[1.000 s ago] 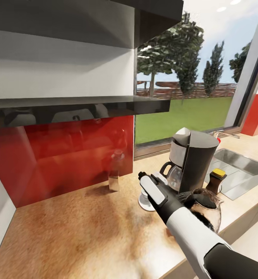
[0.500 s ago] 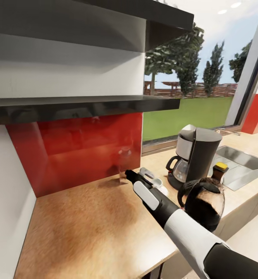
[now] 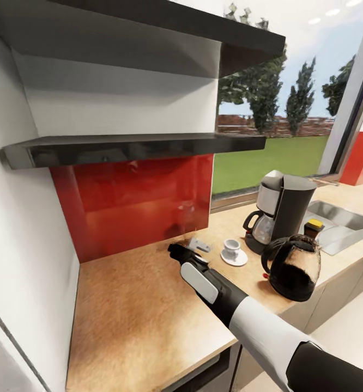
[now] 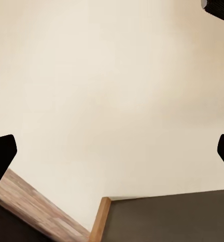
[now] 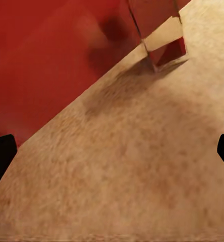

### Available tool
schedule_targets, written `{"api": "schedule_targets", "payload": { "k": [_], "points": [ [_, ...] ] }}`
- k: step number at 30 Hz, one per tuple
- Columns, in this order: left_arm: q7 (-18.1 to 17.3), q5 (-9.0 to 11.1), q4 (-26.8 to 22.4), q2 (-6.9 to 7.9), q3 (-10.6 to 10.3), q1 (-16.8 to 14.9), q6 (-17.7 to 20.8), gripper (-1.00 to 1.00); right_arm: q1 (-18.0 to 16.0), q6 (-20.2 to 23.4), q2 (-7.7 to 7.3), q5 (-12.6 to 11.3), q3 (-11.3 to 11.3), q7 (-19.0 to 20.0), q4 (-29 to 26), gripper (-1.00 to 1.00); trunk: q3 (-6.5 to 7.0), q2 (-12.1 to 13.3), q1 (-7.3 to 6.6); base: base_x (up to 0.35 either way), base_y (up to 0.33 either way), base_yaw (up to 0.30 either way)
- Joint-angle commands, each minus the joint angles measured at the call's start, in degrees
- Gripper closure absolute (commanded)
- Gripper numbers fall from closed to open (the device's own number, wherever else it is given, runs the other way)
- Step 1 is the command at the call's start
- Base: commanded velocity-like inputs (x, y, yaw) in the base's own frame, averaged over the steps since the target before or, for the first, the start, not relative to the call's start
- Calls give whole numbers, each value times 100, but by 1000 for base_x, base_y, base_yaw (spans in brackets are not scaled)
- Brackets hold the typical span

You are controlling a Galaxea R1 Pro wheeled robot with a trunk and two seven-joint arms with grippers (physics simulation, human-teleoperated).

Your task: Set up a coffee station on the kitchen countertop: keep the coffee maker on the countertop, move the bottle of coffee from the kitchen shelf to the counter next to the coffee maker, place a paper coffee filter on top of the coffee maker, put the saucer next to the coffee maker with the coffee cup on the saucer, and place the electric kettle next to the coffee maker.

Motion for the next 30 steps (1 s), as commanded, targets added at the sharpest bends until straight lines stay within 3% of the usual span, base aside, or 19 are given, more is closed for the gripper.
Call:
{"api": "schedule_targets", "payload": {
  "k": [1, 19, 30],
  "points": [
    [5, 57, 8, -2, -50, -3, -24, -100, -6, 25, 0, -3, 43, -34, -5, -100, -6, -9, 1, -251, 235, 0],
    [5, 66, 4, 3, -55, -33, -24, -100, 3, 15, 0, -3, 112, -33, 1, -100, -6, -9, 1, -277, 34, 0],
    [5, 83, 0, 4, -54, -40, -35, -100, 15, 15, 0, 0, 119, -33, 13, -100, -6, -9, 1, -33, 0, -118]
  ]
}}
